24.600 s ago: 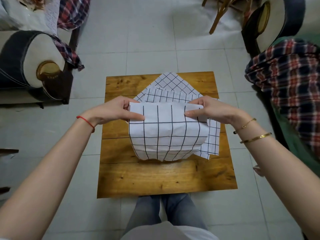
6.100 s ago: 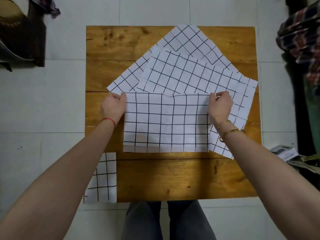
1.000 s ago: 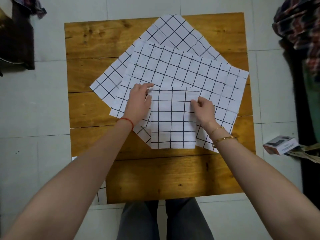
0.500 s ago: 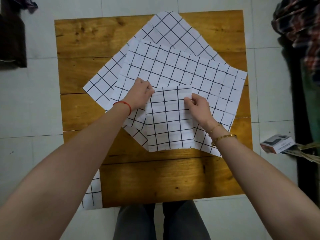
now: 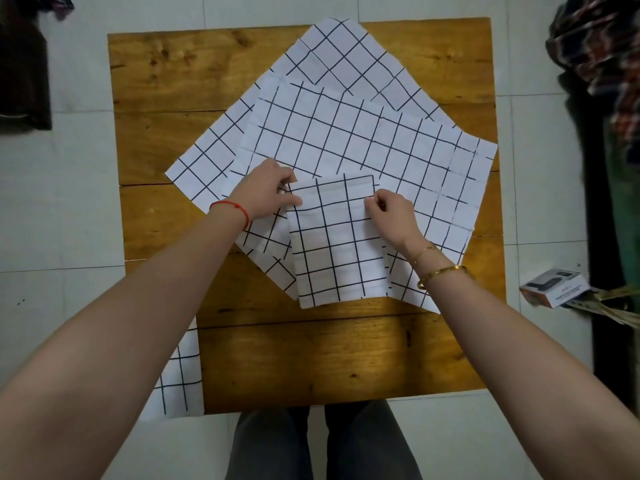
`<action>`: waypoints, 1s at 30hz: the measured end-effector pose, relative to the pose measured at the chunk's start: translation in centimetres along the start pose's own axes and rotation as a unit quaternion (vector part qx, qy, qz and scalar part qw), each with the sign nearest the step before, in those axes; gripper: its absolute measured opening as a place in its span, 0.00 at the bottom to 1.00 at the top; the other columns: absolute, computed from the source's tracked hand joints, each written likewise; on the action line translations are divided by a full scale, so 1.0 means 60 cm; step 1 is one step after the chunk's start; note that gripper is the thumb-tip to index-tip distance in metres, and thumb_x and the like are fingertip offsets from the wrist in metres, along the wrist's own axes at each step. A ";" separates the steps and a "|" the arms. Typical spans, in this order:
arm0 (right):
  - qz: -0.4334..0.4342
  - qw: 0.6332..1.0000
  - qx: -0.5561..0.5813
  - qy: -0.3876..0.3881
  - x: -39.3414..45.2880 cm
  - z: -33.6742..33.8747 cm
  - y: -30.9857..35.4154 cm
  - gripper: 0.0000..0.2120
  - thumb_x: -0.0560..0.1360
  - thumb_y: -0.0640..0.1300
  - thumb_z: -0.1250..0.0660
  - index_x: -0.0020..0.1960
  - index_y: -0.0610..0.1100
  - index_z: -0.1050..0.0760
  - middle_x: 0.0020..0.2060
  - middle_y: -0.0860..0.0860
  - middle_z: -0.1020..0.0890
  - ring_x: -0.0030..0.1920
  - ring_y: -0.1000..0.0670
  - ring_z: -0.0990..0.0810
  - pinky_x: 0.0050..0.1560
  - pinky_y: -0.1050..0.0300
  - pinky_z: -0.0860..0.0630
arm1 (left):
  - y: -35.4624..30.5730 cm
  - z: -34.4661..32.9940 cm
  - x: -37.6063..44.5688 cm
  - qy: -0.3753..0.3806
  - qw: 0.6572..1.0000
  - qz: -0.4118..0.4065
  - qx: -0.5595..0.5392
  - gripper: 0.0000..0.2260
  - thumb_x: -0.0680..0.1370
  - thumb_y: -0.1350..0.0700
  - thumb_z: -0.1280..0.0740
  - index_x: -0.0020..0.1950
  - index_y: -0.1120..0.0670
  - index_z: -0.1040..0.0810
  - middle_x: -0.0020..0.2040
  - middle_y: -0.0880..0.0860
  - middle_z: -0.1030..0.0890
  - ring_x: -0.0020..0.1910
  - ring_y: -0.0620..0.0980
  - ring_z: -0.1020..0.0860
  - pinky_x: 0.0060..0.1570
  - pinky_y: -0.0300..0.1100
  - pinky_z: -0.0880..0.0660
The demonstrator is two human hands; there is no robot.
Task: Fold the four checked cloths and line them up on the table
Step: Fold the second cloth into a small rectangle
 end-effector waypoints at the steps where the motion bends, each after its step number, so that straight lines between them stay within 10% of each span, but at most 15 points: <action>1: 0.001 1.000 -0.004 0.001 0.000 0.000 -0.001 0.13 0.79 0.42 0.41 0.37 0.40 0.33 0.29 0.50 0.32 0.32 0.53 0.36 0.28 0.68 0.38 | 0.001 -0.001 0.002 0.015 1.000 -0.001 0.016 0.19 0.74 0.48 0.27 0.59 0.57 0.23 0.56 0.55 0.29 0.51 0.52 0.26 0.52 0.44 0.28; 11: 0.014 0.999 -0.035 -0.004 0.001 0.000 0.000 0.13 0.80 0.42 0.41 0.37 0.38 0.32 0.29 0.49 0.31 0.32 0.52 0.35 0.29 0.71 0.37 | 0.004 0.007 0.006 -0.005 0.998 0.012 0.068 0.09 0.79 0.53 0.35 0.55 0.57 0.25 0.54 0.57 0.29 0.50 0.55 0.27 0.50 0.48 0.28; 17: 0.006 0.997 -0.058 -0.043 -0.004 0.006 -0.010 0.14 0.79 0.44 0.41 0.36 0.39 0.32 0.28 0.50 0.31 0.32 0.49 0.32 0.32 0.55 0.36 | -0.001 -0.003 -0.016 -0.083 0.995 0.041 -0.042 0.17 0.77 0.57 0.34 0.65 0.55 0.30 0.53 0.55 0.25 0.51 0.54 0.25 0.52 0.51 0.24; 23: -0.022 0.991 -0.127 -0.035 0.001 0.004 -0.013 0.13 0.79 0.46 0.41 0.40 0.38 0.29 0.37 0.43 0.23 0.40 0.42 0.25 0.38 0.49 0.27 | -0.031 -0.039 -0.068 -0.183 0.977 -0.043 0.100 0.22 0.75 0.61 0.36 0.70 0.58 0.31 0.64 0.57 0.28 0.62 0.56 0.29 0.57 0.50 0.27; 30: -0.010 0.982 -0.179 -0.055 -0.002 0.004 -0.014 0.13 0.80 0.49 0.42 0.45 0.39 0.30 0.43 0.44 0.24 0.42 0.43 0.25 0.36 0.54 0.34 | -0.029 -0.108 -0.093 -0.091 0.964 -0.032 0.247 0.30 0.80 0.50 0.40 0.79 0.56 0.47 0.79 0.55 0.43 0.78 0.55 0.46 0.74 0.57 0.43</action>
Point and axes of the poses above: each hand's wrist, its own x-axis towards the middle knuckle, its own z-axis out of the back of the hand, y = z × x, the point moved 5 cm from there along x, towards the middle knuckle
